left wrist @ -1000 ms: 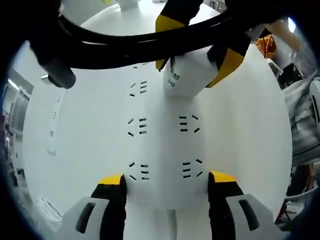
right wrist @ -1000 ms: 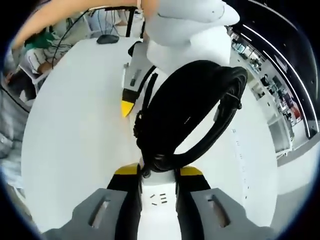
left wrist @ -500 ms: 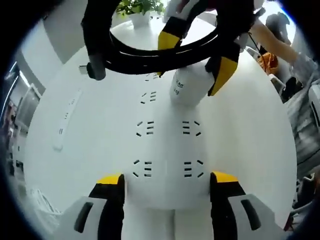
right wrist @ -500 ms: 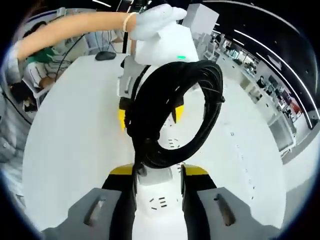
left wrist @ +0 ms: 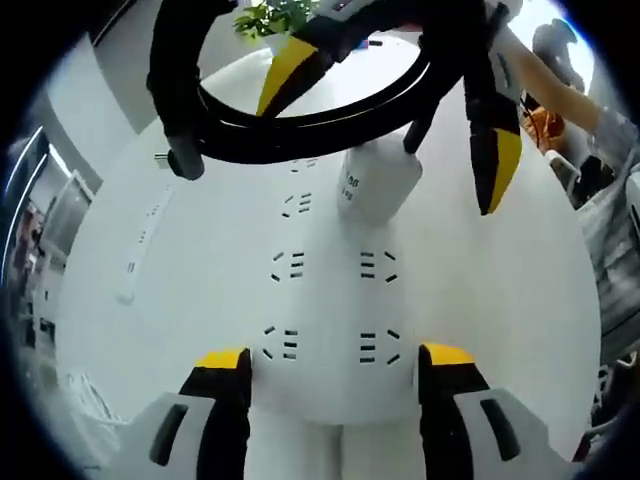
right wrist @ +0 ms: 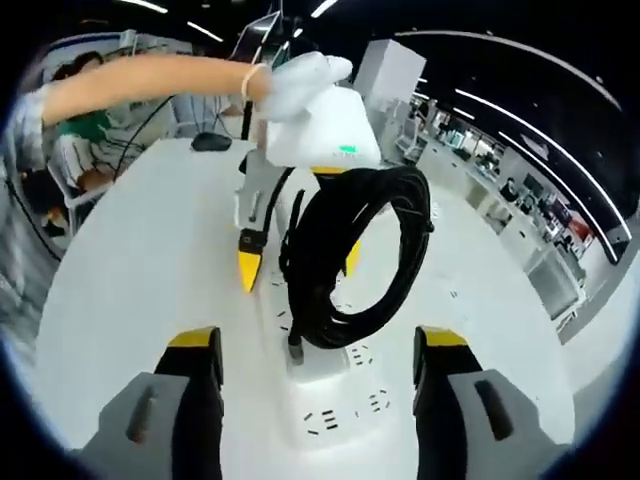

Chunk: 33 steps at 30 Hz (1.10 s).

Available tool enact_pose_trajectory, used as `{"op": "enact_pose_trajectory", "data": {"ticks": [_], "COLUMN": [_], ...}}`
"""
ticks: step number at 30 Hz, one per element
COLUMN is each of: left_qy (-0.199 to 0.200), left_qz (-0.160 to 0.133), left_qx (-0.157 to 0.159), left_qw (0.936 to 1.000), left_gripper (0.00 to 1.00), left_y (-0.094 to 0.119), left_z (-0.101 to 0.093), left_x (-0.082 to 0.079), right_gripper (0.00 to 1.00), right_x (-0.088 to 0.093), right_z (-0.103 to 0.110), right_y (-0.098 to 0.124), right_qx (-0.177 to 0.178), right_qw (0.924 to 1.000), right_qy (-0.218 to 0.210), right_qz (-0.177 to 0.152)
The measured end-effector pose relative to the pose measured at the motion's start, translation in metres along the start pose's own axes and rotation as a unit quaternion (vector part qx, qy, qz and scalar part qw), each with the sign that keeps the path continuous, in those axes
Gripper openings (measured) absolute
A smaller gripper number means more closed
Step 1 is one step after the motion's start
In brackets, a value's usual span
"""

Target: Straighten the power strip on the desk, plug the charger into it

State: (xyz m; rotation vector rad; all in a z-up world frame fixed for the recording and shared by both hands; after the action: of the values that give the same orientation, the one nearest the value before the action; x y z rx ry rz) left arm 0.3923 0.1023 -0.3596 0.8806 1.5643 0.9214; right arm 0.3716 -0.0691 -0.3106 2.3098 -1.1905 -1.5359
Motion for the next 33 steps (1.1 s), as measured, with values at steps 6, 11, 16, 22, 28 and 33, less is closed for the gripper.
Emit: {"op": "enact_pose_trajectory", "data": {"ticks": [6, 11, 16, 22, 28, 33], "left_qy": [0.005, 0.008, 0.013, 0.005, -0.015, -0.02], "left_qz": [-0.006, -0.013, -0.039, -0.062, -0.083, -0.138], "left_qx": [-0.004, -0.01, -0.014, -0.025, -0.043, -0.067], "left_qw": [1.0, 0.9998, 0.9991, 0.9978, 0.9954, 0.988], "left_gripper": [0.69, 0.68, 0.64, 0.68, 0.86, 0.97], "left_y": [0.0, 0.0, 0.005, 0.012, 0.016, 0.024], "left_z": [0.001, -0.001, -0.005, -0.001, 0.006, 0.01], "left_x": [0.0, 0.0, -0.005, -0.01, -0.011, -0.015], "right_gripper": [1.0, 1.0, 1.0, 1.0, 1.0, 1.0], "right_x": [0.002, 0.001, 0.001, 0.003, 0.007, 0.015], "right_z": [0.0, -0.002, -0.004, -0.007, -0.013, -0.013], "right_y": [0.002, 0.007, 0.014, 0.02, 0.027, 0.036], "right_qx": [0.017, 0.03, 0.041, 0.048, 0.052, 0.065], "right_qw": [0.9996, 0.9977, 0.9946, 0.989, 0.9836, 0.9794], "right_qy": [-0.002, -0.032, -0.059, -0.092, -0.116, -0.132], "right_qz": [-0.022, -0.051, -0.075, -0.106, -0.128, -0.138]}}
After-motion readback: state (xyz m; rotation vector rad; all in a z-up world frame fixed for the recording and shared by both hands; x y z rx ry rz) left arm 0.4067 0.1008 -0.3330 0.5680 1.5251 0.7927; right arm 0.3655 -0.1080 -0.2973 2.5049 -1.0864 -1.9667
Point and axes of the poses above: the point that each gripper's makers call its tool centre point, and the gripper's own axes: y roughly backward along the fingers, z roughly to its left, x roughly out of its underside, the point moved 9 cm from there along y, roughly backward along the fingers, and after that the axes turned 13 degrees about x, right-handed, at the moved point
